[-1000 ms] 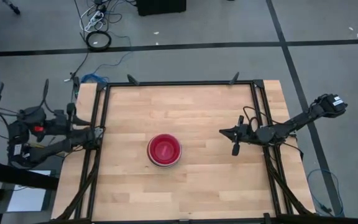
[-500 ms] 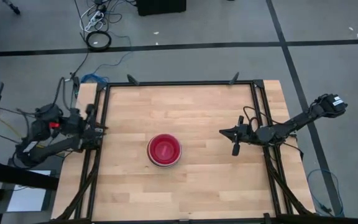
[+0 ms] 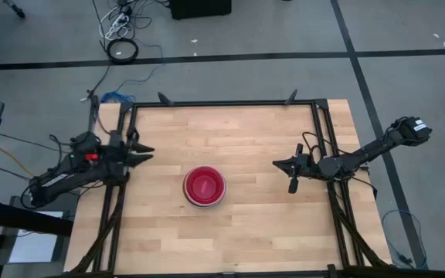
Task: Nest bowls inside each other
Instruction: Return to Home Position
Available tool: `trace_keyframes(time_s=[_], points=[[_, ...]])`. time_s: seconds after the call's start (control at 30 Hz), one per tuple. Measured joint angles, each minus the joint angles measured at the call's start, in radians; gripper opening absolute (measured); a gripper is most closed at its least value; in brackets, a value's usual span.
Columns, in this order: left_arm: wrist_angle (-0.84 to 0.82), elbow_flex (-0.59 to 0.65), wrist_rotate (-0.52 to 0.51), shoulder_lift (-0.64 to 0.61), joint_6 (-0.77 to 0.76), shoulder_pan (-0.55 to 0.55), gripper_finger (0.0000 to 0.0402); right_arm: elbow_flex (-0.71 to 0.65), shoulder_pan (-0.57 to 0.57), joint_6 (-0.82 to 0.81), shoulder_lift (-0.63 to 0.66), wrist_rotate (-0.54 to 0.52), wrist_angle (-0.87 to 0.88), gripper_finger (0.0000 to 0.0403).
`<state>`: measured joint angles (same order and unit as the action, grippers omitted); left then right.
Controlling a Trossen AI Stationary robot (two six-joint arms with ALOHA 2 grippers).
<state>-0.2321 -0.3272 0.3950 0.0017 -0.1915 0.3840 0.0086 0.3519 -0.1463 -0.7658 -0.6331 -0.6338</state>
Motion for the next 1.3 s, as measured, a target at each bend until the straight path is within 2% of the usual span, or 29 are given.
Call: trace_keyframes(time_s=[0.2,0.47,0.57,0.87,1.3], points=[[0.141,0.146,0.026,0.0,-0.065,0.0,0.0113,0.0,0.0,0.0,0.0,0.0,-0.001,0.0001],[0.116,0.261,0.068,0.0,0.008,0.0,0.0113,0.0,0.0,0.0,0.0,0.0,-0.001,0.0004],[0.119,0.264,0.08,0.002,0.054,-0.006,0.0113,0.0,0.0,0.0,0.0,0.0,0.002,0.0004],[0.117,0.265,-0.018,0.0,0.061,-0.075,0.0113,0.001,0.0,0.0,0.0,0.0,0.001,0.0002],[0.165,0.269,-0.026,0.003,0.057,-0.077,0.0113,0.002,0.0,0.0,0.0,0.0,0.0,0.0002]])
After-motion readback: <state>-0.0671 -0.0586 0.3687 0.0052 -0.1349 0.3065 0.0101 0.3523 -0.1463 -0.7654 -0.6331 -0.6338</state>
